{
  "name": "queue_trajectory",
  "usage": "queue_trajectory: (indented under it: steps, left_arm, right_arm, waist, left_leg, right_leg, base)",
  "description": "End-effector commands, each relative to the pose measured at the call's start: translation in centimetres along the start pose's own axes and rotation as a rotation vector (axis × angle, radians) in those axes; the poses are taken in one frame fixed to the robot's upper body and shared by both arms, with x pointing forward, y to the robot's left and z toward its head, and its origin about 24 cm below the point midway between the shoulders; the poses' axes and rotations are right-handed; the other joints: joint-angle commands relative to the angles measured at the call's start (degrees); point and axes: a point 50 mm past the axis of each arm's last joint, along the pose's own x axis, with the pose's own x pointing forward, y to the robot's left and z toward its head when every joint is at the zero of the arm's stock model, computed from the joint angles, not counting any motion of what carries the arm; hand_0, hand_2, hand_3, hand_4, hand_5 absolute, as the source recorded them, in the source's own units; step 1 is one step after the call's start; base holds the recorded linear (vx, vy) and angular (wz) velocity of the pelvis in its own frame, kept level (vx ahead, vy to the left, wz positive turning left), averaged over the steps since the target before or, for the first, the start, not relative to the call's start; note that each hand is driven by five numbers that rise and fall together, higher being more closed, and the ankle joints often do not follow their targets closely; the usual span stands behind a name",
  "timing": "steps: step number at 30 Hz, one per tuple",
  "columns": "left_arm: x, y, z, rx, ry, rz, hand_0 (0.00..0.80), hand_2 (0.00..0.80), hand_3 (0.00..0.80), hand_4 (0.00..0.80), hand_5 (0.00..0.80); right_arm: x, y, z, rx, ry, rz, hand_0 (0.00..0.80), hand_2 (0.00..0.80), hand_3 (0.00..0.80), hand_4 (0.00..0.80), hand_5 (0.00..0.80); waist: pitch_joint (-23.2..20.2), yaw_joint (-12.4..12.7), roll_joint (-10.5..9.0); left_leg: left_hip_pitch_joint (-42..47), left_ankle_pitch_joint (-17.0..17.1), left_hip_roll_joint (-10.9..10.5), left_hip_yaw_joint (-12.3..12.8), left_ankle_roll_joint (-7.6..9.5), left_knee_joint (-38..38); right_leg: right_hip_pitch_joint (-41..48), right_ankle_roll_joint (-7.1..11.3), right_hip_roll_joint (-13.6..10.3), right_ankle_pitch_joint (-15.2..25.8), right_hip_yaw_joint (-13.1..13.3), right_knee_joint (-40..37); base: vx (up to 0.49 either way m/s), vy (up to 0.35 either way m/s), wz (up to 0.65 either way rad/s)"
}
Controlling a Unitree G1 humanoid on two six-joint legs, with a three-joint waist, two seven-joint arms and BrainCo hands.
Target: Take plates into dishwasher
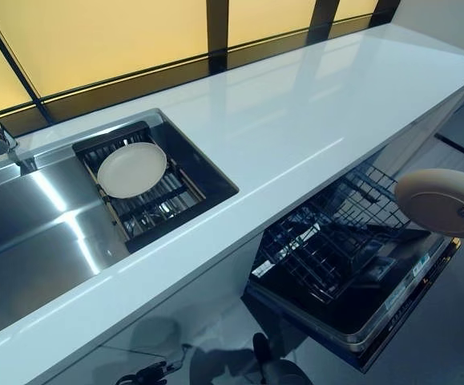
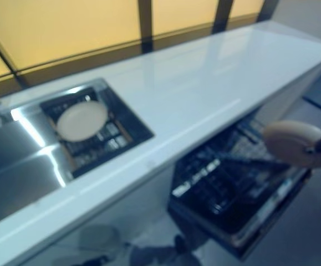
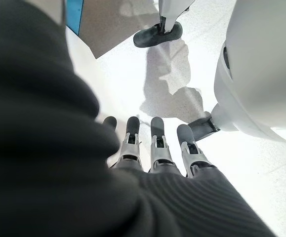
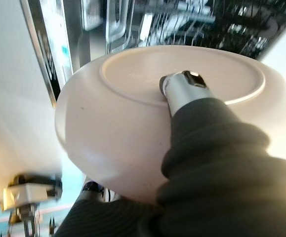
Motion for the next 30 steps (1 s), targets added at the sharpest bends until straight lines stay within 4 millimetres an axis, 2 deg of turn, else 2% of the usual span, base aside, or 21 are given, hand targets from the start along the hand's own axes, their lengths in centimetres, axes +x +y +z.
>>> queue_trajectory:
  steps: [1, 5, 13, 19, 30]
  left_arm:
    - [-0.2, 1.0, 0.9, 0.016, -0.021, 0.014, 0.0, 0.0, 0.0, 0.0, 0.0]
    - [0.0, 0.6, 1.4, 0.011, -0.03, 0.004, 0.0, 0.0, 0.0, 0.0, 0.0]
    - [0.3, -0.2, 2.1, 0.024, -0.037, -0.008, 0.0, 0.0, 0.0, 0.0, 0.0]
    - [0.4, -0.6, 2.6, 0.033, -0.044, -0.019, 0.0, 0.0, 0.0, 0.0, 0.0]
    - [0.6, -1.1, 3.2, 0.045, -0.05, -0.034, 0.0, 0.0, 0.0, 0.0, 0.0]
  right_arm:
    - [0.4, -0.8, 3.8, 0.079, -0.125, -0.044, 0.8, 0.8, 0.8, 0.8, 0.8]
    - [1.0, 0.5, 4.5, 0.135, -0.119, 0.012, 0.8, 0.8, 0.8, 0.8, 0.8]
    - [2.1, 3.4, 6.0, 0.142, -0.13, 0.082, 0.8, 0.8, 0.8, 0.8, 0.8]
    - [2.3, 4.1, 7.5, 0.121, -0.148, 0.1, 0.8, 0.8, 0.8, 0.8, 0.8]
    - [2.8, 6.1, 8.8, 0.181, -0.146, 0.133, 0.8, 0.8, 0.8, 0.8, 0.8]
  waist:
    - [1.51, -0.29, -1.59]
    - [2.13, -0.39, -0.76]
    - [2.79, -0.3, 0.31]
    - [3.13, -0.21, 0.82]
    - [3.45, -0.16, 1.17]
  left_leg:
    - [-0.86, 0.51, 0.59, -5.12, 2.32, -0.05]
    - [-1.0, 0.54, 0.5, -5.76, 2.09, -0.05]
    - [-1.0, 0.46, 0.23, -6.71, 1.86, -0.05]
    - [-1.14, 0.33, -0.06, -7.25, 1.84, -0.05]
    - [-1.18, 0.45, -0.12, -7.57, 1.77, -0.05]
  right_leg:
    - [1.48, 1.54, -0.43, -0.74, -1.03, 0.16]
    - [1.29, 1.35, -0.59, -0.73, -0.96, 0.16]
    - [1.25, 1.11, -0.89, -0.74, -0.97, 0.16]
    - [1.1, 1.0, -1.01, -0.78, -0.75, 0.16]
    - [1.13, 0.86, -1.15, -0.76, -0.59, 0.16]
  base:
    - [0.0, 0.0, 0.0]
    - [0.0, 0.0, 0.0]
    - [0.0, 0.0, 0.0]
    - [0.0, 0.0, 0.0]
    - [0.0, 0.0, 0.0]
